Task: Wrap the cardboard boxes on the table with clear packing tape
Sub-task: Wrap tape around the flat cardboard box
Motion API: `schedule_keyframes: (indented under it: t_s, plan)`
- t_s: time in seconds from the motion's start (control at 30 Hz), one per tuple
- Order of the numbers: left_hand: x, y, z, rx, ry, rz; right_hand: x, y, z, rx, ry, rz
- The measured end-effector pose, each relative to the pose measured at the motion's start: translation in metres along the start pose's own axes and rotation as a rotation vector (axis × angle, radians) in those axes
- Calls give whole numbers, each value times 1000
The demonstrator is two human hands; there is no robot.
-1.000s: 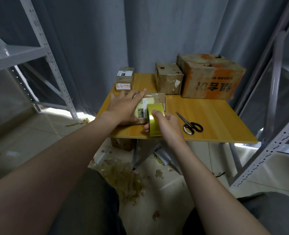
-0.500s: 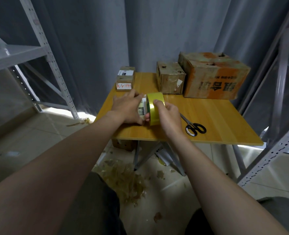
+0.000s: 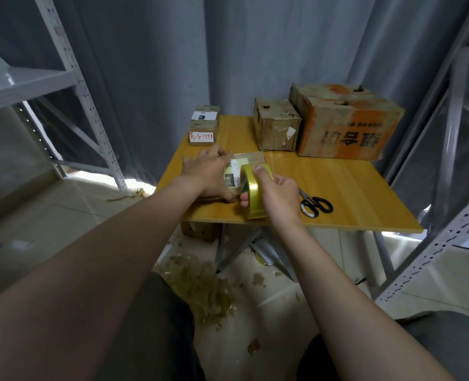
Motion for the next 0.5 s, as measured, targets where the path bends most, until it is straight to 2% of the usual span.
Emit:
schedule_keyframes:
  t_s: [0.3, 0.5]
  plan:
    - [-1, -33, -2, 11, -2, 7, -6, -45, 1, -61, 40, -138]
    - [8, -43, -13, -34, -76, -153, -3, -65, -10, -111, 24, -143]
Point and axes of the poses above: each hand's wrist, its own y-axis towards the middle knuckle, its own x-axis out of the palm, z = x × y, the point moved 8 cm from there along y, towards the middle knuckle, and after that the axes turned 8 degrees about -x, right-handed, at the moved point
